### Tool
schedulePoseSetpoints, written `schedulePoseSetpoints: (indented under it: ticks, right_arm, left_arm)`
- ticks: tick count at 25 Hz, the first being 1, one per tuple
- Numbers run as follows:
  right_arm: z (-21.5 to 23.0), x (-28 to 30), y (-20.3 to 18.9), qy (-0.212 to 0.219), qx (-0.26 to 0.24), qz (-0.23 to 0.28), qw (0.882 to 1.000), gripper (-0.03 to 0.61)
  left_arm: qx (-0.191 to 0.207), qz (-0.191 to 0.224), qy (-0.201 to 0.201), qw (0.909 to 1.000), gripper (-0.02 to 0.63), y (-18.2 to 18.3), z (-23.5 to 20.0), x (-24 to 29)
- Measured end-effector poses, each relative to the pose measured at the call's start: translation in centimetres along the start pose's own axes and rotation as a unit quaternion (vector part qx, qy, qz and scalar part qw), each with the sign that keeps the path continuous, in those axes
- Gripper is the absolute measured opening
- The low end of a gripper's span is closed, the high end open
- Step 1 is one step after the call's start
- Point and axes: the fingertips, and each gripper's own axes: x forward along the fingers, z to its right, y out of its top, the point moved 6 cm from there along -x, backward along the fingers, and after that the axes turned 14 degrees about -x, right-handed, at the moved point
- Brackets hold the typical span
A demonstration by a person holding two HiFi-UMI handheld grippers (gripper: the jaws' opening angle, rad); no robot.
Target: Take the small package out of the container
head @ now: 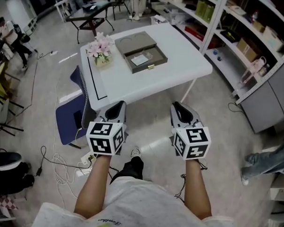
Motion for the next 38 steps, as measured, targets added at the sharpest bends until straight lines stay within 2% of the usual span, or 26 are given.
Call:
schedulePoseSetpoints:
  ticks: [14, 23, 29, 38]
  right_arm:
    - [3.2, 13.7, 2.4, -0.010, 0.012, -0.036, 0.999, 0.074]
    - [4.4, 19.7, 4.1, -0.005, 0.007, -0.057, 0.998, 0.116]
    - [4.8, 23.1, 4.7, 0.027, -0.005, -0.077, 0.997, 0.155]
    - [6.7, 28.7, 4.8, 0.100, -0.028, -0.107, 0.989, 0.166]
  left_arm:
    - [0.003, -0.036, -0.029, 0.9989, 0.003, 6.2, -7.1, 12.6]
    - [-0.010, -0.033, -0.036, 0.9987, 0.003, 8.4, -11.3, 16.4]
    - [-0.017, -0.032, -0.032, 0.9988, 0.003, 8.9, -13.1, 17.8]
    - [-0.023, -0.030, -0.021, 0.9991, 0.003, 9.5, -14.1, 21.2]
